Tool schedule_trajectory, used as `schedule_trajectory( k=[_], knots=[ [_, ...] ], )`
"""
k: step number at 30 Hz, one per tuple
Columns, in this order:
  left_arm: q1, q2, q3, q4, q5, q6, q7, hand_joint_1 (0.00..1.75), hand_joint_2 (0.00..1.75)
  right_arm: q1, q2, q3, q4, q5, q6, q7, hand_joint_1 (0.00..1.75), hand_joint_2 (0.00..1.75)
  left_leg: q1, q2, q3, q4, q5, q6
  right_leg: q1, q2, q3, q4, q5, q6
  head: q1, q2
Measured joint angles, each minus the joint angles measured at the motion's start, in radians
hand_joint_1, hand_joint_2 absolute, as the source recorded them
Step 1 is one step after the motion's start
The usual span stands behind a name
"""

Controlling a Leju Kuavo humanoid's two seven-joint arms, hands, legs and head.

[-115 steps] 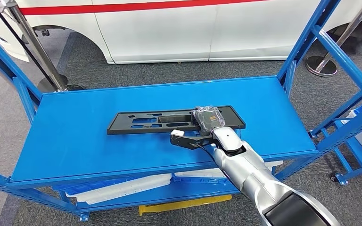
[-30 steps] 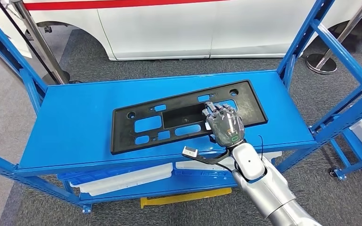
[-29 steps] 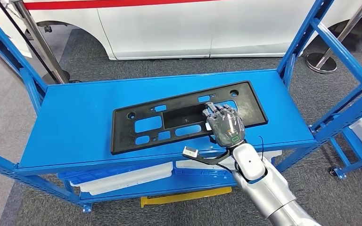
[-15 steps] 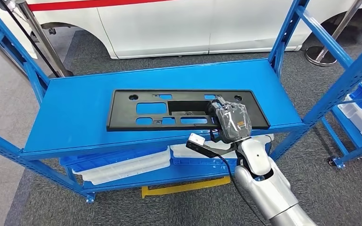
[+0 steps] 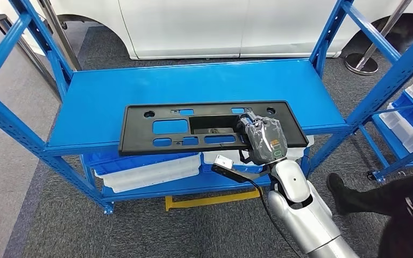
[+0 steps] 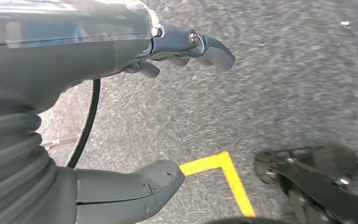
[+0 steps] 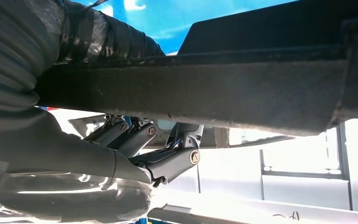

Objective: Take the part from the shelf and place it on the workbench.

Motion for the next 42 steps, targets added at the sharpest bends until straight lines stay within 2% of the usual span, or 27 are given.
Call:
schedule_trajectory(
  k=[2,3,5,7,9,10,12,13,14,16,18,20,21,23,24,25,28,29,31,32,33,35,36,37,39,40,42],
  knots=[
    [0.0,0.0,-0.003,0.0,0.001,-0.001,0.0,0.0,1.75,0.001,0.0,0.0,0.0,0.004,0.0,0.0,1.75,1.75,-0.004,0.0,-0.036,0.008,0.022,-0.002,0.001,0.0,0.049,-0.011,0.047,-0.006,0.0,0.0],
    [-0.001,0.0,-0.005,0.0,0.001,-0.001,0.0,0.0,1.75,0.0,0.0,0.0,-0.001,0.004,0.0,0.0,1.75,1.75,-0.005,-0.001,-0.052,0.012,0.031,-0.003,0.003,0.001,0.095,-0.059,0.062,-0.013,0.0,0.0],
    [-0.002,-0.001,-0.006,0.0,0.002,-0.003,0.0,0.0,1.75,0.0,0.0,-0.001,-0.005,0.005,0.0,0.0,1.75,1.75,-0.008,-0.001,-0.072,0.016,0.049,-0.011,0.009,0.001,0.188,-0.185,0.048,-0.027,0.0,0.0],
    [-0.001,-0.002,-0.007,0.0,0.006,-0.004,-0.001,0.0,1.75,-0.003,0.0,-0.001,-0.009,0.006,0.0,0.0,1.75,1.75,-0.007,-0.001,-0.078,0.012,0.07,-0.023,0.017,0.001,0.222,-0.252,0.033,-0.036,0.0,0.0],
    [0.001,0.0,-0.007,0.001,0.011,-0.006,-0.001,0.0,1.75,-0.004,0.0,-0.002,-0.009,0.006,0.002,0.001,1.75,1.75,-0.004,-0.002,-0.085,0.013,0.069,-0.035,0.014,-0.003,0.21,-0.262,0.055,-0.049,0.0,0.0],
    [0.001,0.0,-0.007,0.001,0.013,-0.007,-0.001,0.0,1.75,-0.004,0.0,-0.002,-0.009,0.006,0.004,0.002,1.75,1.75,-0.004,-0.003,-0.095,0.033,0.04,-0.04,0.011,-0.005,0.2,-0.266,0.069,-0.057,0.0,0.0],
    [0.002,0.001,-0.008,0.001,0.018,-0.01,-0.001,0.0,1.75,-0.005,0.0,-0.002,-0.009,0.005,0.008,0.003,1.75,1.75,0.0,-0.005,-0.123,0.127,-0.063,-0.048,0.008,-0.009,0.172,-0.269,0.097,-0.067,0.0,0.0],
    [0.002,0.0,-0.008,0.001,0.02,-0.01,-0.002,0.0,1.75,-0.006,0.0,-0.002,-0.008,0.005,0.011,0.005,1.75,1.75,0.002,-0.005,-0.136,0.191,-0.109,-0.052,0.009,-0.009,0.154,-0.269,0.111,-0.069,0.0,0.0],
    [0.002,0.001,-0.008,0.001,0.021,-0.011,-0.002,0.0,1.75,-0.005,0.0,-0.002,-0.008,0.004,0.013,0.007,1.75,1.75,0.004,-0.004,-0.141,0.246,-0.13,-0.056,0.009,-0.009,0.136,-0.267,0.125,-0.068,0.0,0.0],
    [0.001,0.002,-0.009,0.001,0.026,-0.011,-0.003,0.0,1.75,-0.005,0.0,-0.002,-0.008,0.003,0.015,0.009,1.75,1.75,0.006,-0.004,-0.115,0.285,-0.1,-0.062,0.008,-0.009,0.094,-0.259,0.151,-0.063,0.0,0.0],
    [0.0,0.003,-0.01,0.001,0.035,-0.013,-0.005,0.0,1.75,-0.005,0.0,-0.002,-0.008,0.0,0.018,0.01,1.75,1.75,0.008,-0.005,-0.022,0.196,-0.058,-0.063,0.006,-0.009,0.055,-0.247,0.175,-0.054,0.0,0.0],
    [-0.002,0.004,-0.01,0.001,0.043,-0.013,-0.009,0.0,1.75,-0.006,-0.001,-0.003,-0.01,-0.005,0.022,0.011,1.75,1.75,0.006,-0.007,0.082,0.054,-0.081,-0.056,0.007,-0.01,0.032,-0.237,0.196,-0.043,-0.001,0.0],
    [-0.002,0.005,-0.01,0.001,0.046,-0.012,-0.011,0.0,1.75,-0.006,-0.001,-0.003,-0.012,-0.008,0.024,0.012,1.75,1.75,0.003,-0.008,0.107,0.012,-0.097,-0.05,0.007,-0.011,0.028,-0.237,0.207,-0.037,-0.001,0.0],
    [-0.002,0.005,-0.01,0.001,0.052,-0.01,-0.014,0.0,1.75,-0.007,-0.001,-0.003,-0.013,-0.013,0.028,0.012,1.75,1.75,0.002,-0.008,0.103,-0.007,-0.089,-0.033,0.006,-0.011,0.025,-0.243,0.225,-0.025,0.0,0.0],
    [-0.003,0.005,-0.01,0.001,0.055,-0.008,-0.015,0.0,1.75,-0.008,-0.001,-0.003,-0.013,-0.015,0.029,0.012,1.75,1.75,0.003,-0.006,0.094,-0.009,-0.078,-0.024,0.005,-0.009,0.019,-0.238,0.214,-0.019,0.0,0.0],
    [-0.004,0.005,-0.01,0.001,0.057,-0.007,-0.015,0.0,1.75,-0.008,-0.001,-0.004,-0.013,-0.016,0.03,0.012,1.75,1.75,0.005,-0.003,0.082,-0.01,-0.064,-0.014,0.004,-0.006,0.009,-0.216,0.179,-0.014,0.0,0.0],
    [-0.005,0.006,-0.01,0.001,0.064,-0.006,-0.016,0.0,1.75,-0.007,-0.001,-0.004,-0.013,-0.019,0.031,0.012,1.75,1.75,0.004,0.003,0.035,-0.01,-0.021,0.002,0.0,-0.002,-0.033,-0.047,0.025,-0.002,0.0,0.0],
    [-0.004,0.006,-0.01,0.001,0.067,-0.008,-0.018,0.0,1.75,-0.007,-0.001,-0.004,-0.013,-0.021,0.031,0.012,1.75,1.75,0.003,0.003,0.017,-0.009,-0.008,0.003,-0.001,-0.002,-0.039,0.009,0.013,0.0,0.0,0.0],
    [-0.003,0.007,-0.01,0.001,0.074,-0.018,-0.026,0.0,1.75,-0.007,-0.001,-0.005,-0.013,-0.028,0.034,0.013,1.75,1.75,0.002,0.003,-0.022,-0.007,0.017,-0.001,0.0,-0.001,-0.015,0.051,0.062,-0.001,0.0,0.0],
    [-0.004,0.007,-0.01,0.001,0.076,-0.024,-0.03,0.0,1.75,-0.007,-0.001,-0.005,-0.013,-0.032,0.036,0.013,1.75,1.75,0.001,0.003,-0.039,-0.005,0.029,-0.003,0.0,-0.001,0.024,0.023,0.093,-0.006,0.0,0.0],
    [-0.004,0.006,-0.01,0.001,0.077,-0.029,-0.033,0.0,1.75,-0.008,-0.001,-0.005,-0.015,-0.034,0.038,0.013,1.75,1.75,0.0,0.002,-0.052,-0.003,0.039,-0.007,0.002,-0.001,0.082,-0.035,0.101,-0.013,0.0,0.0],
    [-0.005,0.006,-0.01,0.001,0.077,-0.034,-0.035,0.0,1.75,-0.012,-0.001,-0.007,-0.019,-0.037,0.041,0.012,1.75,1.75,-0.002,0.002,-0.067,0.004,0.056,-0.016,0.008,0.0,0.203,-0.189,0.057,-0.028,0.0,0.0],
    [-0.005,0.006,-0.01,0.001,0.077,-0.034,-0.036,0.0,1.75,-0.014,-0.001,-0.008,-0.022,-0.038,0.042,0.012,1.75,1.75,-0.002,0.003,-0.07,0.005,0.064,-0.022,0.012,0.0,0.238,-0.24,0.032,-0.033,0.0,0.0],
    [-0.006,0.006,-0.01,0.001,0.077,-0.034,-0.037,0.0,1.75,-0.017,-0.001,-0.009,-0.024,-0.039,0.043,0.012,1.75,1.75,-0.002,0.006,-0.072,0.005,0.071,-0.029,0.013,0.001,0.249,-0.269,0.022,-0.038,0.0,0.0],
    [-0.006,0.007,-0.01,0.001,0.08,-0.033,-0.038,0.0,1.75,-0.018,-0.002,-0.009,-0.025,-0.045,0.046,0.013,1.75,1.75,0.001,0.006,-0.082,0.014,0.066,-0.042,0.009,0.004,0.242,-0.278,0.035,-0.048,0.0,0.0],
    [-0.006,0.008,-0.011,0.001,0.081,-0.033,-0.039,0.0,1.75,-0.018,-0.002,-0.01,-0.025,-0.046,0.048,0.013,1.75,1.75,0.002,0.004,-0.093,0.039,0.041,-0.047,0.007,0.005,0.236,-0.281,0.045,-0.054,0.0,0.0],
    [-0.005,0.009,-0.012,0.001,0.083,-0.033,-0.039,0.0,1.75,-0.017,-0.002,-0.01,-0.025,-0.049,0.049,0.014,1.75,1.75,0.005,0.001,-0.134,0.148,-0.044,-0.056,0.007,0.012,0.218,-0.282,0.062,-0.062,0.0,0.0]
  ],
)
